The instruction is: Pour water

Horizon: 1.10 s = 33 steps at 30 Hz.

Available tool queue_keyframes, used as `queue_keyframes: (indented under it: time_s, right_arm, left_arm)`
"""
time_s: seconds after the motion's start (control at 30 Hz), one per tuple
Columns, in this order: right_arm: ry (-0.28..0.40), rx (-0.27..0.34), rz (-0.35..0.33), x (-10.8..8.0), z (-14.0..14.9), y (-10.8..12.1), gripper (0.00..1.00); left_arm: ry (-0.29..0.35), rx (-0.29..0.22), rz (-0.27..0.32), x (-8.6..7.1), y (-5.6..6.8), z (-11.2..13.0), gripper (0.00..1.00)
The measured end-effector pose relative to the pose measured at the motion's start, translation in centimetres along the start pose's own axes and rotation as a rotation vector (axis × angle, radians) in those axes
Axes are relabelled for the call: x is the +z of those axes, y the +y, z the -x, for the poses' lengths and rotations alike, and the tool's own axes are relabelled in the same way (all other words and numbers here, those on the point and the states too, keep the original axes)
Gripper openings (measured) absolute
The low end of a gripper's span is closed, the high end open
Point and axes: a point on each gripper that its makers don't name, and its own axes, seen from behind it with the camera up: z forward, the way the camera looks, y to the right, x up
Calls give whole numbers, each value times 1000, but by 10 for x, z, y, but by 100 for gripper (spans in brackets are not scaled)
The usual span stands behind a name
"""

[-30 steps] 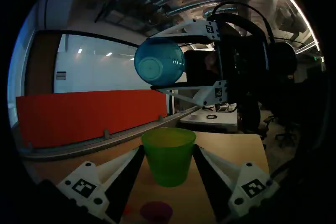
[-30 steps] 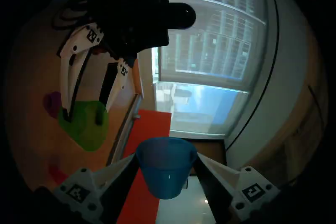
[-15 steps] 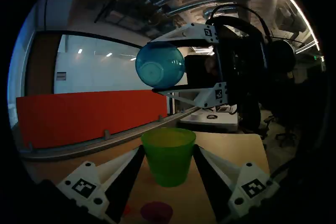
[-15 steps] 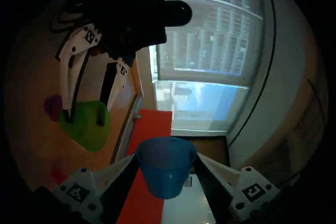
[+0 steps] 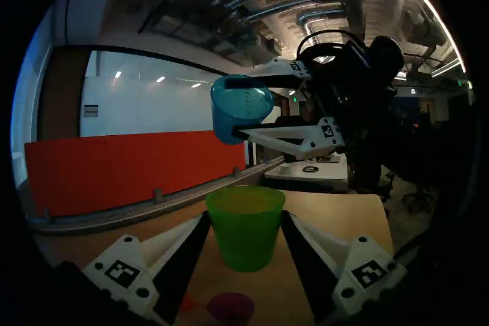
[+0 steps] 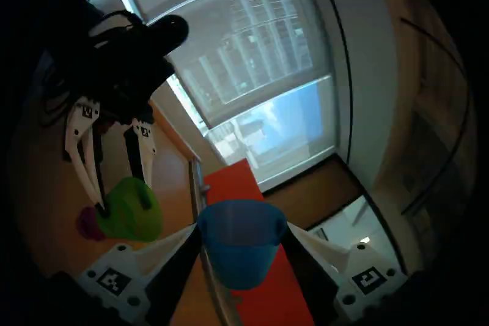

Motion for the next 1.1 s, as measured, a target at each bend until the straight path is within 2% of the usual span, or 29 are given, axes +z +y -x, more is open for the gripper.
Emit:
queue_keyframes:
  time_s: [0.3, 0.43, 0.57, 0.67, 0.8, 1.1]
  right_arm:
    - [18, 413, 24, -5, 9, 0, 89]
    - [24, 611, 6, -5, 14, -4, 89]
    - [19, 768, -12, -5, 20, -9, 89]
    - [15, 856, -21, -4, 25, -11, 89]
    - [13, 908, -24, -4, 28, -12, 89]
    - [-17, 907, -32, -9, 36, -19, 89]
  left_arm:
    - [2, 10, -4, -3, -2, -7, 83]
    - [1, 14, -10, -6, -4, -10, 83]
    - [1, 17, -18, -8, -7, -12, 83]
    - [6, 13, -23, -9, -10, -14, 83]
    - [6, 12, -30, -11, -13, -15, 83]
    - [-13, 16, -48, -16, -19, -13, 83]
